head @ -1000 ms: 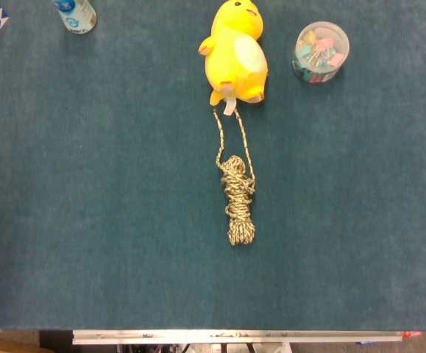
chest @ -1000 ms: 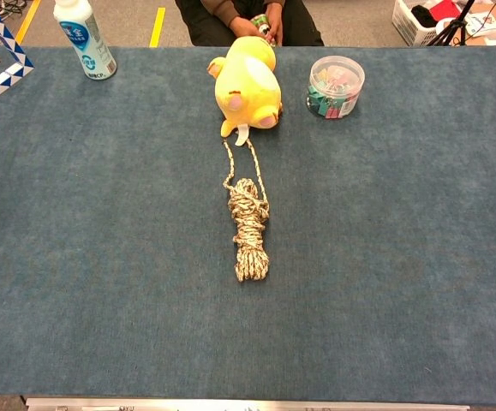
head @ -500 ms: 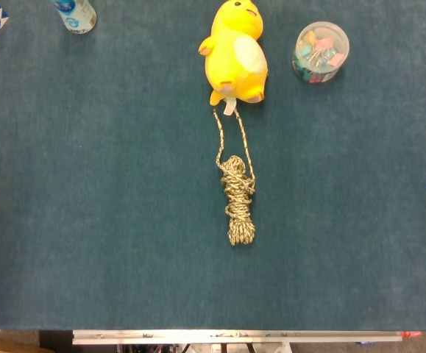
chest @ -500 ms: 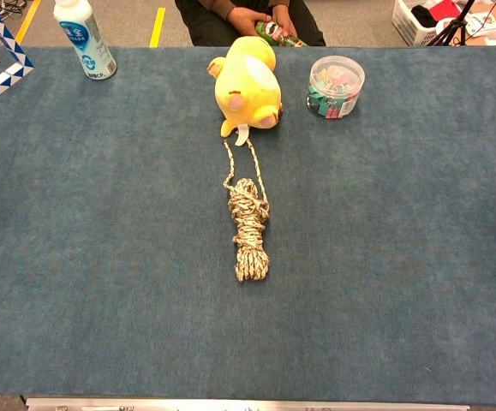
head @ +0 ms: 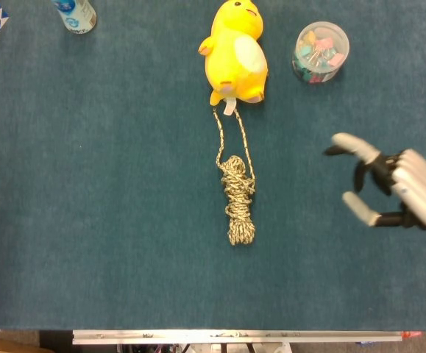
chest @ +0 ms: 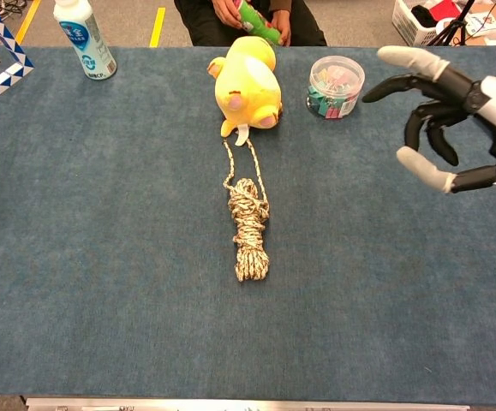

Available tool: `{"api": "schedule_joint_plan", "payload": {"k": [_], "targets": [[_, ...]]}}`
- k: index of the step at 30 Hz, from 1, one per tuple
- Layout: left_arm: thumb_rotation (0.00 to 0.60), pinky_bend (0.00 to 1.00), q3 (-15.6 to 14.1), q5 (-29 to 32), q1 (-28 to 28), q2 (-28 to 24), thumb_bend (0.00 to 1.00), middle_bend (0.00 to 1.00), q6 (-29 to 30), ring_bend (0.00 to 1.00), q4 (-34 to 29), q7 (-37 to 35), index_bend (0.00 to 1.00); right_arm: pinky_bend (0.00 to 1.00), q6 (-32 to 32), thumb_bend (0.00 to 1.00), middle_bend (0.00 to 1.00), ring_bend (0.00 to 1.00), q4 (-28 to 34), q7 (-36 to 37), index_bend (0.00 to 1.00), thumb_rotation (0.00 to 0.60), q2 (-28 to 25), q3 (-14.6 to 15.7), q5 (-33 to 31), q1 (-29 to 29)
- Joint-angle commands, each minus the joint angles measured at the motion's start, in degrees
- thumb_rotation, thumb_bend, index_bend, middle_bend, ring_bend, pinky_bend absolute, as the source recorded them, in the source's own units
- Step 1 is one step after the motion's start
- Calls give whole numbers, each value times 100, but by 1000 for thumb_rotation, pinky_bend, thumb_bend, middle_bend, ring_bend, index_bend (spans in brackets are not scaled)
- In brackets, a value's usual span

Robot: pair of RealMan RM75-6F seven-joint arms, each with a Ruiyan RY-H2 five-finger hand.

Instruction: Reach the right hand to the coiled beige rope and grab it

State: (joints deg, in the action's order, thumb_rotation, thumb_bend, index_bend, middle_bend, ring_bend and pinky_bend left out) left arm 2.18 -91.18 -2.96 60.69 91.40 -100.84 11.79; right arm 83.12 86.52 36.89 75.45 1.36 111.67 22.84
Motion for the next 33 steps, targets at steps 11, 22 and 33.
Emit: {"api": "schedule_joint_plan", "payload": {"k": [11, 22, 33], "targets": [[600, 0, -8, 11, 37, -4, 227, 0, 15, 0, -10, 41, 0, 997, -224, 822, 49, 653, -70, 27, 0, 600, 781, 152, 537, 805], [600, 0, 1, 20, 45, 12, 227, 0, 15, 0, -38, 117, 0, 997, 173, 828, 12, 645, -316, 217, 0, 600, 1179, 345, 779, 1060], [600, 0, -7, 13, 58, 4, 227, 0, 10, 0, -35, 124, 0, 997, 416, 825, 37, 644, -469, 305, 0, 600, 1349, 506, 747, 1166]]}}
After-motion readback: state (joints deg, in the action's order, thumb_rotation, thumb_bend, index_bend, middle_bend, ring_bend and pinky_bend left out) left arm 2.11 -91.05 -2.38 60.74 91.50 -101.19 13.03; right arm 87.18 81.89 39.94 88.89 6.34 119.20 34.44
